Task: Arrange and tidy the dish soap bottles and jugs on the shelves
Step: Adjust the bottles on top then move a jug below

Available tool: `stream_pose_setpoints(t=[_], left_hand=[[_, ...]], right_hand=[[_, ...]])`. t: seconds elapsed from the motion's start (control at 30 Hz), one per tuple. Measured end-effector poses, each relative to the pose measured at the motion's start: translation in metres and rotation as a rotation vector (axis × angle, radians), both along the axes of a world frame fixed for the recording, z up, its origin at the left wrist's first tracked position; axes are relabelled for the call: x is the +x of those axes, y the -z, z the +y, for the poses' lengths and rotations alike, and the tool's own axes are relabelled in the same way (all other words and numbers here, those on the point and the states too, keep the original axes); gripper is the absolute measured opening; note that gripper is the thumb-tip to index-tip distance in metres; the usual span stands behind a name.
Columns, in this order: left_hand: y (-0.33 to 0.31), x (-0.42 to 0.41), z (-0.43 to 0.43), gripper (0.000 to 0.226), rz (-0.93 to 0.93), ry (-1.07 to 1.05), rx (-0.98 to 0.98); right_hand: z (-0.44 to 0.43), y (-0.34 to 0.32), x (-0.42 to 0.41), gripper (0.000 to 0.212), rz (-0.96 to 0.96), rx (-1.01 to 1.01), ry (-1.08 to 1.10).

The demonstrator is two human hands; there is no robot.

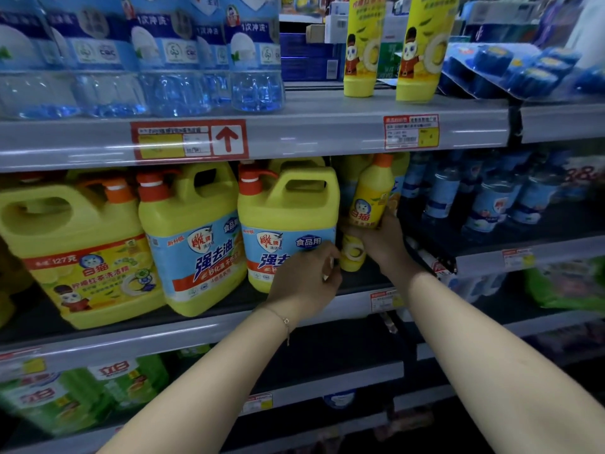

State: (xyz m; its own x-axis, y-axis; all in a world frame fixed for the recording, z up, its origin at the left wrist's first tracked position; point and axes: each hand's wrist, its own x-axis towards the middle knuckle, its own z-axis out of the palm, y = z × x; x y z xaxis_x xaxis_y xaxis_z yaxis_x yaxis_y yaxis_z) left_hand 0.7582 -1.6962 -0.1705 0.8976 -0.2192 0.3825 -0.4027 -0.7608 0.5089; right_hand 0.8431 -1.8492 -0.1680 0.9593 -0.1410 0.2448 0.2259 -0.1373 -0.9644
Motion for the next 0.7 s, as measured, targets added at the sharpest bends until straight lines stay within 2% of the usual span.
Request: stream_pose_setpoints(t=[0.17,0.37,0.5,0.6,0.7], left_hand=[[0.002,-0.003,-0.002,0.027,0.043,-0.011,-0.042],[-0.008,-0.008,-0.009,0.051,0.167,0.003,-0.106],[-0.019,-0.021,-0.014,0.056,0.260,0.149,-0.239],[-0.021,-0.032,-0.010,0.061,0.189,0.272,-0.425],[-0.038,-0.043,-0.004,0.057,-0.032,0.303,-0.564]], right_hand=[[-0.014,-0.010,-0.024,0.042,-0.042,0.043,0.005],[-0.021,-0.012,-0.068,0.032,-0.033,-0.143,-0.104],[-0.015,-0.022,-0.093,0.036,-0.081,-0.209,-0.210],[-0.007,-0.043,-0.108,0.042,-0.145,-0.234,-0.264],[0.002,-0.078,-0.123,0.042,-0.263,-0.194,-0.303]])
